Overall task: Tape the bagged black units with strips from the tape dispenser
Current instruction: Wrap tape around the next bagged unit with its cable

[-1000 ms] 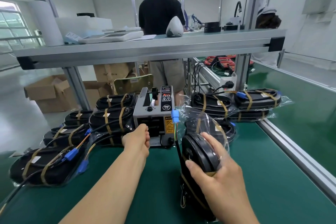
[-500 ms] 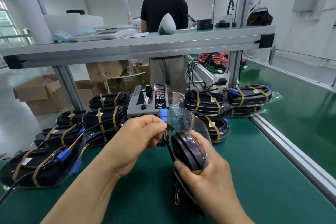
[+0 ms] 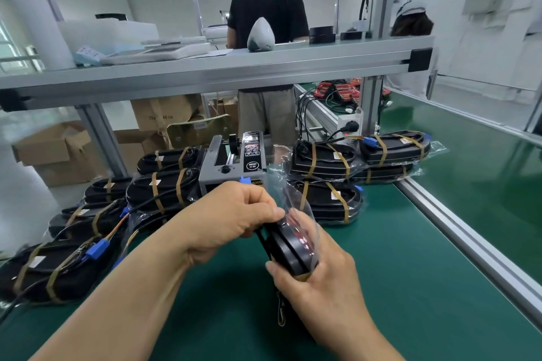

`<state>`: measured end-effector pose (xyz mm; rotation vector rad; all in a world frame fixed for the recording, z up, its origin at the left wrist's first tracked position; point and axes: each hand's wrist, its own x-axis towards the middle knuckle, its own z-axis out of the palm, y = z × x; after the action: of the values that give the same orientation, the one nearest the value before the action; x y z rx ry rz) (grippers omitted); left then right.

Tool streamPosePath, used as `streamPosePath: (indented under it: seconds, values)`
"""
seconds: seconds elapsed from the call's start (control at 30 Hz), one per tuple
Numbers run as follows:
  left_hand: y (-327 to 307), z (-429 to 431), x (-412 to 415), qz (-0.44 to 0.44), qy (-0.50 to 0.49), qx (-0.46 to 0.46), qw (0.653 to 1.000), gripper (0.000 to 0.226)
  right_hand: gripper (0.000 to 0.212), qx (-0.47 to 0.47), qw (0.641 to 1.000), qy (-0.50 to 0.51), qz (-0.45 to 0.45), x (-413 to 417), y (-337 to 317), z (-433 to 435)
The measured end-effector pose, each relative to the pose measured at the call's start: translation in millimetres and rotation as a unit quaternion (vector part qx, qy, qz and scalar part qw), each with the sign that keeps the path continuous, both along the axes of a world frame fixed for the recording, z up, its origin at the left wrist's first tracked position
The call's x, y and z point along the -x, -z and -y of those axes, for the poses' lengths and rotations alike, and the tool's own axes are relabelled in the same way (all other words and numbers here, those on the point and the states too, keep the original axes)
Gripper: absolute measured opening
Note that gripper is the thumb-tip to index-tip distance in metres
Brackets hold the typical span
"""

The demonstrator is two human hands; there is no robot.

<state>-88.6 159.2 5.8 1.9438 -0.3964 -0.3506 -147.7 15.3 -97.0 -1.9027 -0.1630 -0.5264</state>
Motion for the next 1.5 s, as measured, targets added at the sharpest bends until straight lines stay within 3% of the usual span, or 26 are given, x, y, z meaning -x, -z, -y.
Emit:
streamPosePath:
  seconds: [0.3, 0.77, 0.93, 1.07, 1.27, 1.4, 1.5]
  values:
    - [0.0, -3.0, -3.6, -0.017, 0.025, 0.0, 1.0, 0.016, 0.07, 0.009, 1.0, -0.001, 0.015, 0.1, -1.4, -1.1]
    - [7.6, 0.0, -2.0, 0.026, -0.005, 0.006, 1.0, 0.02, 0.07, 0.015, 1.0, -0.011, 0.024, 0.6, -0.7, -1.2]
    - [11.8, 0.7, -1.1, 0.055, -0.023, -0.014, 0.998, 0.021, 0.081, 0.026, 0.999, -0.01, 0.039, -0.2, -0.7, -1.7]
    - [23.7, 4.1, 0.5, 0.037, -0.085, 0.021, 0.996, 0.009, 0.072, 0.028, 0.998, -0.016, 0.045, 0.5, -0.2, -1.9]
    - [40.6, 9.6, 11.6, 0.007, -0.143, 0.07, 0.987, 0.01, 0.071, 0.03, 0.998, -0.008, 0.054, -0.7, 0.0, 0.5]
    - [47.0, 13.4, 25.2, -0.044, -0.166, 0.125, 0.977, 0.032, 0.072, 0.026, 0.997, -0.005, 0.068, -1.4, 0.7, -0.7]
    - [51.5, 10.4, 33.1, -0.108, -0.15, 0.17, 0.968, 0.031, 0.074, 0.044, 0.995, 0.004, 0.087, -1.6, 3.7, -4.3]
